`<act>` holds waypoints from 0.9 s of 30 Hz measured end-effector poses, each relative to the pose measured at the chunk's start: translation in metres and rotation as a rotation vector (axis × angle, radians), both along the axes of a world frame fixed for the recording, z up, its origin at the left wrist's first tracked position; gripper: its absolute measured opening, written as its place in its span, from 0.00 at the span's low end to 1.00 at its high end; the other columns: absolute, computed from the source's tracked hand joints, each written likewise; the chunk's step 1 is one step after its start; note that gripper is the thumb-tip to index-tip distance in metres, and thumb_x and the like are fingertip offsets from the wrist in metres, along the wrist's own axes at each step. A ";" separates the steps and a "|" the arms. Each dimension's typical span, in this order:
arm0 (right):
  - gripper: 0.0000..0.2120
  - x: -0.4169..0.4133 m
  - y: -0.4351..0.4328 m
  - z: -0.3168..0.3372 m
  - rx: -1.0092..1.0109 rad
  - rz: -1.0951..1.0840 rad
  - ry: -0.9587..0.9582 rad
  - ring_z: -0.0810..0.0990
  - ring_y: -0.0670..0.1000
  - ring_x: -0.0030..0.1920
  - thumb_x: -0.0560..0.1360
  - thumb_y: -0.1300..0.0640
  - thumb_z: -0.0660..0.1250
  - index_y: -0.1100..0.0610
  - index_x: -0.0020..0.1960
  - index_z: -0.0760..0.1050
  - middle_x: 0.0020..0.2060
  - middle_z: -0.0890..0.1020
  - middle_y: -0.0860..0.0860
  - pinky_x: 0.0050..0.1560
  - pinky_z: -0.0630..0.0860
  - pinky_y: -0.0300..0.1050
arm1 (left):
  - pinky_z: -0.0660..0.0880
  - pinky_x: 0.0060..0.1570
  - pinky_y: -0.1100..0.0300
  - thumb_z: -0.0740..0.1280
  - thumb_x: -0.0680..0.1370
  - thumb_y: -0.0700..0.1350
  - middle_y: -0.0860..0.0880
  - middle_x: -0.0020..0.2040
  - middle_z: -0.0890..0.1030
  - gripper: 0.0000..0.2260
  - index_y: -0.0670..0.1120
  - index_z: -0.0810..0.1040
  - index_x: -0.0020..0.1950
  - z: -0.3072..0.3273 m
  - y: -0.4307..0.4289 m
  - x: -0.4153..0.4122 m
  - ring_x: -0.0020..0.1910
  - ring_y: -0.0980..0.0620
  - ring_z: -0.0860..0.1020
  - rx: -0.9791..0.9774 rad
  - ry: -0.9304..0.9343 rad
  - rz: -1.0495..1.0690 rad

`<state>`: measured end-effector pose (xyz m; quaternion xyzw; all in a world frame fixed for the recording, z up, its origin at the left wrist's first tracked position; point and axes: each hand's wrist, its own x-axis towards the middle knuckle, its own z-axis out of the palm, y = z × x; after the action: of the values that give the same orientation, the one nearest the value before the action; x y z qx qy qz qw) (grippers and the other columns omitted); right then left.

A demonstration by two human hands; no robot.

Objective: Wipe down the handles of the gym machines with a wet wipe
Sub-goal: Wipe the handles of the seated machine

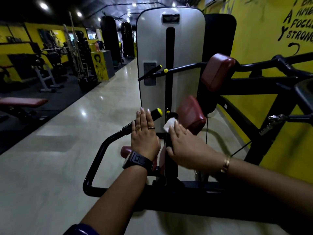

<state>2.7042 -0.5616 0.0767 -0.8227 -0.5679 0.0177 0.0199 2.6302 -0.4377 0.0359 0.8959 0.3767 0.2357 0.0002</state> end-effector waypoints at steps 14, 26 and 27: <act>0.30 -0.005 0.014 -0.009 0.085 0.008 -0.061 0.40 0.53 0.78 0.82 0.48 0.47 0.62 0.78 0.43 0.78 0.42 0.58 0.75 0.39 0.46 | 0.40 0.75 0.50 0.56 0.80 0.44 0.41 0.79 0.38 0.36 0.43 0.27 0.70 -0.004 0.007 0.004 0.78 0.44 0.37 0.046 -0.046 -0.001; 0.32 0.001 0.019 -0.009 0.120 -0.020 -0.003 0.39 0.54 0.77 0.82 0.47 0.49 0.62 0.78 0.42 0.77 0.41 0.59 0.76 0.42 0.47 | 0.40 0.75 0.50 0.56 0.80 0.43 0.41 0.79 0.37 0.36 0.43 0.27 0.71 -0.005 0.006 0.004 0.78 0.45 0.37 0.045 -0.053 -0.003; 0.32 0.003 0.023 -0.010 0.124 -0.008 -0.016 0.38 0.53 0.77 0.82 0.46 0.49 0.61 0.78 0.42 0.77 0.41 0.58 0.76 0.41 0.47 | 0.39 0.75 0.50 0.55 0.80 0.44 0.42 0.79 0.36 0.36 0.43 0.26 0.70 -0.004 0.006 0.004 0.78 0.45 0.36 0.044 -0.030 0.003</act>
<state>2.7070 -0.5387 0.0671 -0.8221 -0.5649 -0.0244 0.0664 2.6339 -0.4321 0.0320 0.8916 0.3725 0.2572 -0.0142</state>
